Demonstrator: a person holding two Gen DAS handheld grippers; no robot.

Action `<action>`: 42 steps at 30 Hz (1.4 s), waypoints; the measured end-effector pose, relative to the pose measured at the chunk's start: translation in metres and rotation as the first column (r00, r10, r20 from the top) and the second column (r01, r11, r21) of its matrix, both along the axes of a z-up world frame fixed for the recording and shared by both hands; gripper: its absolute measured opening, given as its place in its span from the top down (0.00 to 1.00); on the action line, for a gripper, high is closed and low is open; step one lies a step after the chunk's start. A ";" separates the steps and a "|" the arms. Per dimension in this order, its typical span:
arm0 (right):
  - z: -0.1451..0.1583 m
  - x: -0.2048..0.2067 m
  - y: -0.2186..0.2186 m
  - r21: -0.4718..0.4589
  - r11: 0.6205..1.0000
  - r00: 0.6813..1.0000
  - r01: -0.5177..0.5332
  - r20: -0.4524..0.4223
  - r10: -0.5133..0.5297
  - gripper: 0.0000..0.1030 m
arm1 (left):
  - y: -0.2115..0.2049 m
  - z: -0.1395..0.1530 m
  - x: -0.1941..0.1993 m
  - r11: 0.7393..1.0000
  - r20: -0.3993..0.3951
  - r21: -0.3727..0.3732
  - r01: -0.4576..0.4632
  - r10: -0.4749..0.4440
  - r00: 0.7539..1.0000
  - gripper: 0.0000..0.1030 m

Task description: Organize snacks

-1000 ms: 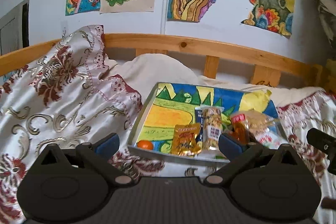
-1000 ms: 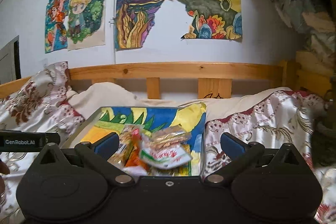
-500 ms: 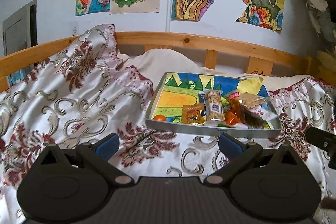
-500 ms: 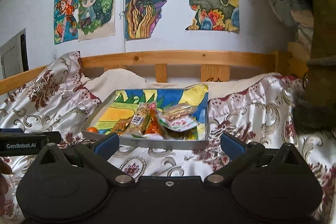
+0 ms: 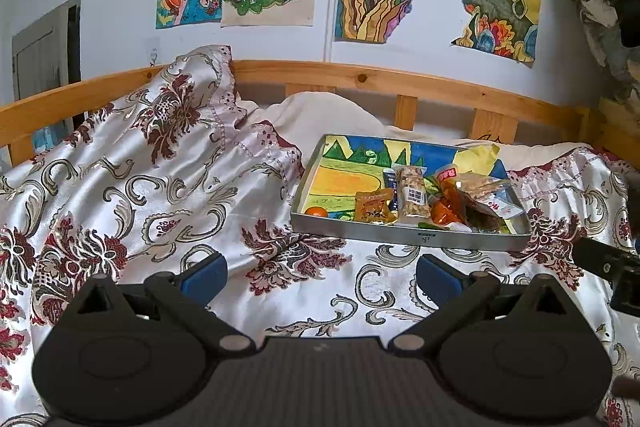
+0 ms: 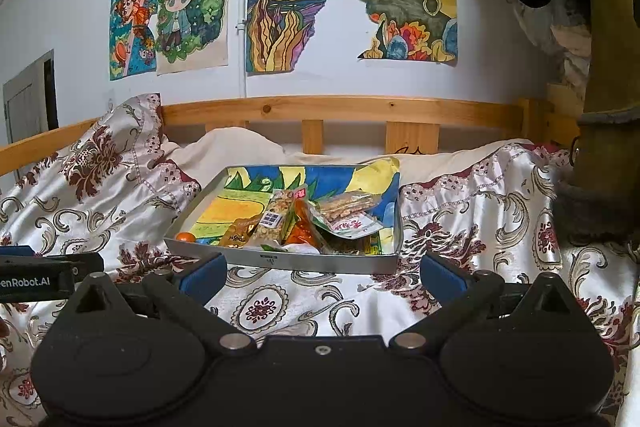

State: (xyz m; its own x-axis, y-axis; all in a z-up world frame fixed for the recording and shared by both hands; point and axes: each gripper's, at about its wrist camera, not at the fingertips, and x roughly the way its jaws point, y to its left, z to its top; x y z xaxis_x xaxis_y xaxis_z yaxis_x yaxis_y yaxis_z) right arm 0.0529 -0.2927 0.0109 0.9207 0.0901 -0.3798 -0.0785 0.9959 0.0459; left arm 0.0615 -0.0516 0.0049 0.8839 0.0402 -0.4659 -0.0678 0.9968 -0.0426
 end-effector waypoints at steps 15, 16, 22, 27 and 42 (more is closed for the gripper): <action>-0.001 0.001 -0.002 -0.002 1.000 1.000 0.003 -0.002 -0.003 0.01 | 0.002 0.001 -0.003 1.000 0.009 -0.003 -0.004 0.004 1.000 0.01; -0.001 0.002 -0.003 -0.002 1.000 1.000 0.003 -0.003 -0.003 0.01 | 0.002 0.001 -0.003 1.000 0.009 -0.003 -0.004 0.004 1.000 0.01; -0.001 0.001 -0.002 -0.002 1.000 1.000 0.003 -0.004 -0.003 0.01 | 0.002 0.001 -0.003 1.000 0.009 -0.001 -0.003 0.003 1.000 0.01; -0.002 0.002 -0.001 -0.004 1.000 1.000 0.002 -0.005 -0.002 0.01 | 0.002 0.001 -0.003 1.000 0.010 -0.001 -0.004 0.004 1.000 0.01; -0.007 0.001 0.001 -0.007 1.000 1.000 0.000 -0.013 0.000 0.01 | 0.005 0.000 -0.003 1.000 0.008 0.000 -0.007 0.007 1.000 0.01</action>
